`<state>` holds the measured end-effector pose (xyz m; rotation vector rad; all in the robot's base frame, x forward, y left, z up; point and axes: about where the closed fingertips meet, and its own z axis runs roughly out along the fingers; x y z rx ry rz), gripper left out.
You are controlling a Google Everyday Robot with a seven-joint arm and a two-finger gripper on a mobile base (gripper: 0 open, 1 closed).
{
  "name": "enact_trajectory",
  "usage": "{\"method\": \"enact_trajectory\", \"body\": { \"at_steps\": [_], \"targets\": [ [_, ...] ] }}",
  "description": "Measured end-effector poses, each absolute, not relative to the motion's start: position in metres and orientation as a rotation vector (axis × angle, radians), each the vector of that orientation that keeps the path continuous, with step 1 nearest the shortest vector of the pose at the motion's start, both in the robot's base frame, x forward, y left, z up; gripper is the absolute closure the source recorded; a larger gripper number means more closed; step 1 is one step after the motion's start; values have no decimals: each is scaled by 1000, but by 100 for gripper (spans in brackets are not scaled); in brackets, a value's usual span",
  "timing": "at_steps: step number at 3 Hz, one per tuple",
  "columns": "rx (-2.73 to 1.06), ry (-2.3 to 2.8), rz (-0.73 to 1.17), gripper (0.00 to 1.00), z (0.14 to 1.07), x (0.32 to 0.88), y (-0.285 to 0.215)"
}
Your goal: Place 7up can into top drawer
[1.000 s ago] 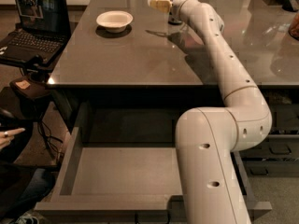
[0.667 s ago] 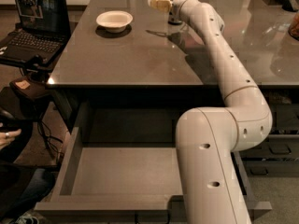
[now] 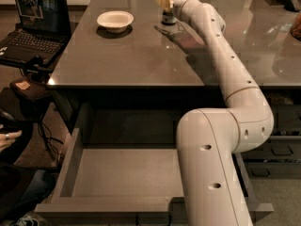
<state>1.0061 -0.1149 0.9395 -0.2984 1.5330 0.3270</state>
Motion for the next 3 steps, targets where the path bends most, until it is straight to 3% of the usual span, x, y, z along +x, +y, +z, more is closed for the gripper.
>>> {"method": "enact_trajectory", "body": {
  "at_steps": [2, 3],
  "targets": [
    [-298, 1533, 327, 83, 939, 1006, -115],
    [-309, 1535, 342, 100, 941, 1000, -119]
  ]
}}
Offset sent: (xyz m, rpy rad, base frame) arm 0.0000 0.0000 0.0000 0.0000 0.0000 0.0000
